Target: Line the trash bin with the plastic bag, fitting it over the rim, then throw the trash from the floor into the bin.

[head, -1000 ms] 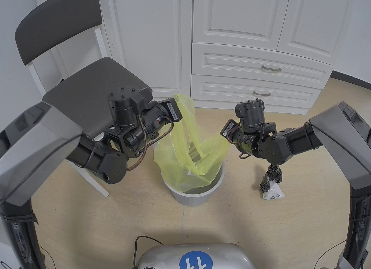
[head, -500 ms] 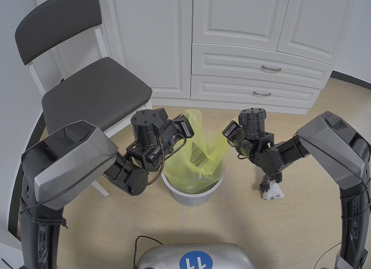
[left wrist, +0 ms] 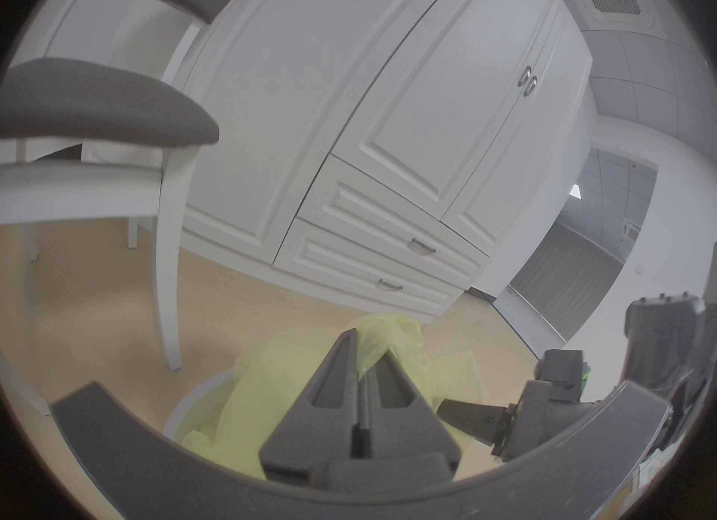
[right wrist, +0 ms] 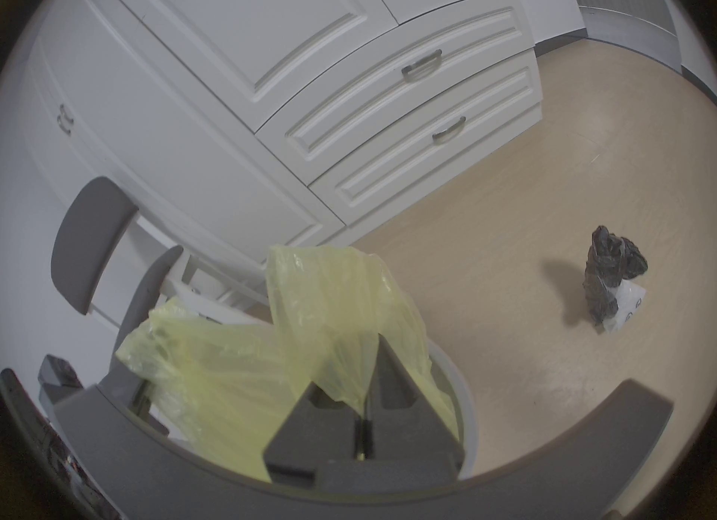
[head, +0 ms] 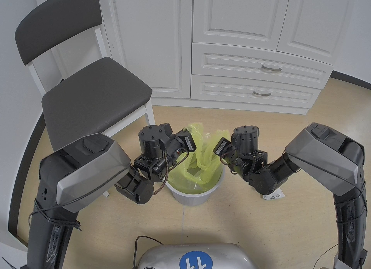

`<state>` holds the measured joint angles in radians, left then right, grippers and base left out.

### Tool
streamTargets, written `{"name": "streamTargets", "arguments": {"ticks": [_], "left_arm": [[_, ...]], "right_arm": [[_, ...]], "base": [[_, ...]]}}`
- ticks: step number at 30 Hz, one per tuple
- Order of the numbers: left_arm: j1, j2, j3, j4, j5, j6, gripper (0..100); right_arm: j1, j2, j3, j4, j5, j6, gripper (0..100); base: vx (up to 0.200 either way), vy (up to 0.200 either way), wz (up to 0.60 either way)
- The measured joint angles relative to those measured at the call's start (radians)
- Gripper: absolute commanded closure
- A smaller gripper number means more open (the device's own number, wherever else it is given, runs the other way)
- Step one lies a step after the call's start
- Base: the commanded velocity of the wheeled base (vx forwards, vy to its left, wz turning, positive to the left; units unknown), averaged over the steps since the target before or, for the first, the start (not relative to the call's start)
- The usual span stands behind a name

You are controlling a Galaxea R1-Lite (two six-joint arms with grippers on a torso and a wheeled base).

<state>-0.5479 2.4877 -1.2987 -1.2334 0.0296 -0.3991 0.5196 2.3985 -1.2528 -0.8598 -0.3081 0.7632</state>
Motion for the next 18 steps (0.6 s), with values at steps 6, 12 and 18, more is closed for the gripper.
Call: {"name": "streamTargets", "arguments": {"ticks": [6,12,18], "left_arm": [[0.004,0.073,-0.037,0.003,-0.012,-0.001,100],[0.007,0.139,-0.067,0.023,-0.016,-0.005,100],[0.001,0.173,-0.077,0.024,-0.015,-0.005,100]], "right_arm": [[0.039,0.031,0.02,-0.001,0.0,0.0,100],[0.056,0.069,0.024,-0.002,-0.001,-0.001,100],[0.058,0.082,0.024,-0.002,-0.001,-0.013,100]], "base": [[0.0,0.0,0.0],[0.0,0.0,0.0],[0.0,0.0,0.0]]}}
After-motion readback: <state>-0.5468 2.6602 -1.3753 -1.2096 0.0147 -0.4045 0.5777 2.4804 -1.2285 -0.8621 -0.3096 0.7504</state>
